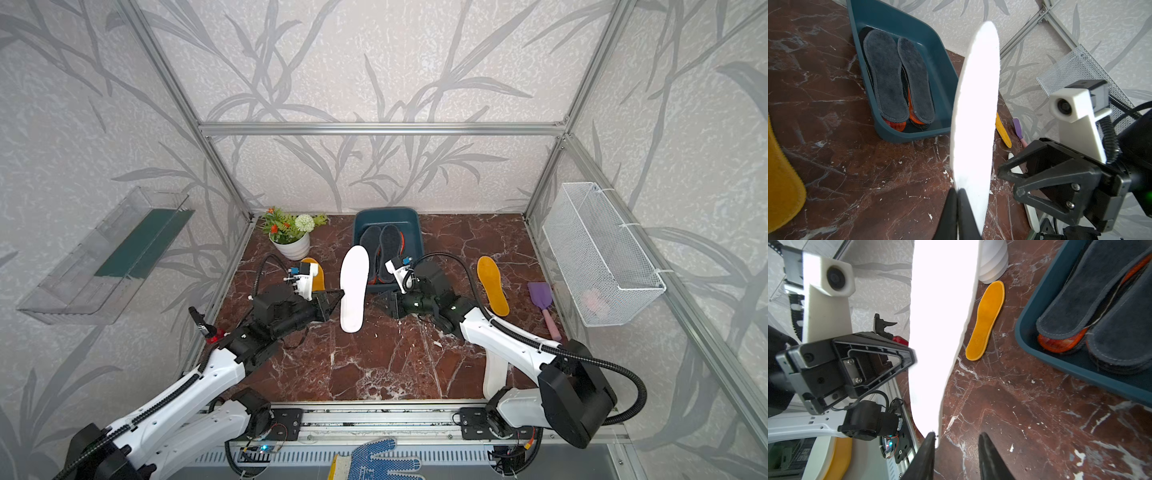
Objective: Put the insoles into the storage box
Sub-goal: Pick up the insole from the center of the board.
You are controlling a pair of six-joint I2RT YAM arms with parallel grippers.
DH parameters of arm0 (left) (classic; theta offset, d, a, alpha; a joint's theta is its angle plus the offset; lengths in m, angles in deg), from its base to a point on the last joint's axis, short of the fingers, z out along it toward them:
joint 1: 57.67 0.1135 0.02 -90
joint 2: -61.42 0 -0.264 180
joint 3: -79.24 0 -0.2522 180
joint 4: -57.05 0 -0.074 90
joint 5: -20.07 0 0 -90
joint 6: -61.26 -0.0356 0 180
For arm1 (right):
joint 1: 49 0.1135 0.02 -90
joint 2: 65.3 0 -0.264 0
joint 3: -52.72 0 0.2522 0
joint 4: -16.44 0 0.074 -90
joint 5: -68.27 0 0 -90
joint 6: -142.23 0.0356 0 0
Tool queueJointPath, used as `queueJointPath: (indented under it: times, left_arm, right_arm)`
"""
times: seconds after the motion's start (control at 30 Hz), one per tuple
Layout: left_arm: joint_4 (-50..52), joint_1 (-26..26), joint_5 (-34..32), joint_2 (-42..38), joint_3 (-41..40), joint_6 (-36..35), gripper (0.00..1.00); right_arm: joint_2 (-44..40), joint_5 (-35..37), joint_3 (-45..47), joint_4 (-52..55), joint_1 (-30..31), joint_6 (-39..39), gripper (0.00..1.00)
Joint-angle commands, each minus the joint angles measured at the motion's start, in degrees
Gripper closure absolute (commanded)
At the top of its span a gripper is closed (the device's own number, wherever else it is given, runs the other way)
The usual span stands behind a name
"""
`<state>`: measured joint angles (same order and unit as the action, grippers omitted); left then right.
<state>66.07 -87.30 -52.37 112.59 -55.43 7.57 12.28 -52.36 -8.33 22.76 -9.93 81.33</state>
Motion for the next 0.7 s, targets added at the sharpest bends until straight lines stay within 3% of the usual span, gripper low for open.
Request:
queueJointPath:
  times: [0.0,0.27,0.47,0.67]
  left_arm:
    - [-2.63,-0.39,0.83,-0.12,1.47,-1.01,1.0]
    - [-2.04,-0.82,1.25,-0.15,1.83,-1.59,1.0]
    - [-1.54,-0.83,0.56,-0.29,1.83,-1.46,1.0]
    - [0.64,-0.82,-2.34,-1.52,1.74,-1.43,1.0]
  right_arm:
    - [1.43,-3.14,-3.02,-5.08,1.09,1.67,0.64]
    - [5.79,-4.08,-5.14,-8.32,2.54,4.27,0.7]
    - [7.5,-4.12,-6.33,-8.05,3.13,5.08,1.0]
    - [5.96,-0.86,-6.58,-4.42,3.08,4.44,1.0]
